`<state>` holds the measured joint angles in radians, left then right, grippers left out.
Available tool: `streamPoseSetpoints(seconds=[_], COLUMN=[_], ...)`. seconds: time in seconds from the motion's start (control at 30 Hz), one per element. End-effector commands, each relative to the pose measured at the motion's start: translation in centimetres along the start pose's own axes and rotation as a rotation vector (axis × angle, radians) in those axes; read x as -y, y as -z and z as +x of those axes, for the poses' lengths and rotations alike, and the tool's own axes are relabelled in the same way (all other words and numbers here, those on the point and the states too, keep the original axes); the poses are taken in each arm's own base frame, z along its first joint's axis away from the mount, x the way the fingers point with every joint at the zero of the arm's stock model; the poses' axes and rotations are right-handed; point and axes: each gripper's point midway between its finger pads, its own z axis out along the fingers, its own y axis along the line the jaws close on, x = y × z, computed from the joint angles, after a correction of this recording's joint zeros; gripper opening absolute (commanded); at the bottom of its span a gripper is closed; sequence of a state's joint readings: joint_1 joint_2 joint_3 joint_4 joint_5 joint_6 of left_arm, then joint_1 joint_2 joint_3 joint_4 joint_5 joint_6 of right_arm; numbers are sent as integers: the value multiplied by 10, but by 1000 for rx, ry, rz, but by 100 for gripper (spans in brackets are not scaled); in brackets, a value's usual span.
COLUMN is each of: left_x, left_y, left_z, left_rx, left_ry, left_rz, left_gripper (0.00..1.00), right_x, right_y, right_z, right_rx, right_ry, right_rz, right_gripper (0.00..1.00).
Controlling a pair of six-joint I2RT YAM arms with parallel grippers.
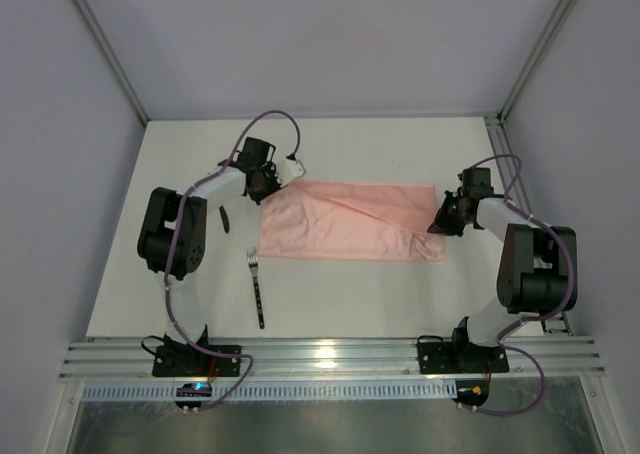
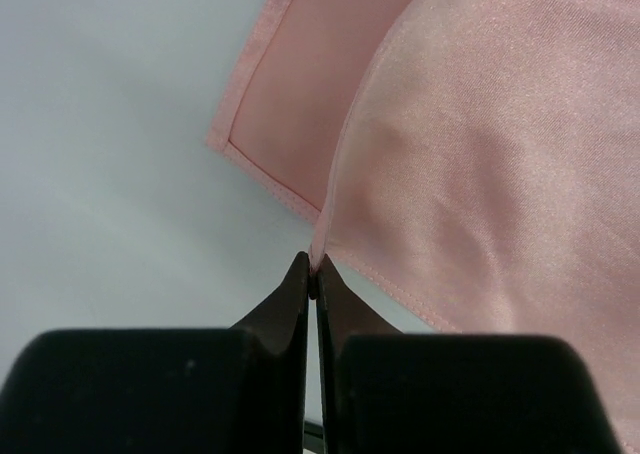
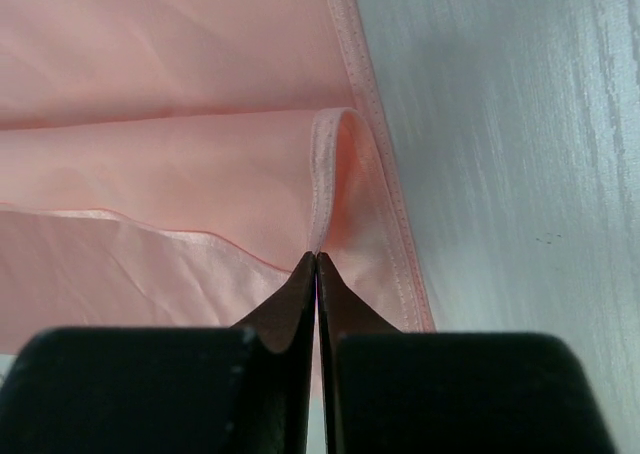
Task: Fold the napkin into a case and place the utensils inside
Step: Fold and flatten the napkin at the center of the board.
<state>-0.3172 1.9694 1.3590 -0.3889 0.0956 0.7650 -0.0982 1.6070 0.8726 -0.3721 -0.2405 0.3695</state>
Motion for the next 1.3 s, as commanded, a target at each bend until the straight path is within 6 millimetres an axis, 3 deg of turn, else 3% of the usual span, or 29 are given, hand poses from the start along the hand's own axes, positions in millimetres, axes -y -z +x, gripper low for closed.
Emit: streamPoseSetpoints(seconds=[0.0,0.17,0.4,0.57,0.97,1.1,1.17,1.27], left_x=[-12,-19,-36,-43,-59,-61,-59,-57], left_y=[13,18,19,10,-12,-19,-23,-26], left_z=[-16,-22,-31,-31,-29,-29,-27,-25], left_rx=[51,64,82,58,27,23,16,12], left_ry=[23,60,104,117,146,152,150,153], left_rz=[-18,-35,-83,-97,-150,-148,-141,-137], left_gripper=[0,0,0,0,0,6,7,7], right_x=[-27,-40,-48,-43,-30,-33,-30,-28], right_y=[18,25,22,19,-6,-16,-18,-16], right_z=[-28,-42,-80,-108,-137,-152,-159,-164], right_rx=[93,131,200,239,264,270,279,296], right_ry=[29,16,-11,-73,-173,-116,-80,1], right_rz=[-91,-134,-130,-100,-42,-53,-28,-18], right_gripper=[4,4,4,4,4,4,18,27])
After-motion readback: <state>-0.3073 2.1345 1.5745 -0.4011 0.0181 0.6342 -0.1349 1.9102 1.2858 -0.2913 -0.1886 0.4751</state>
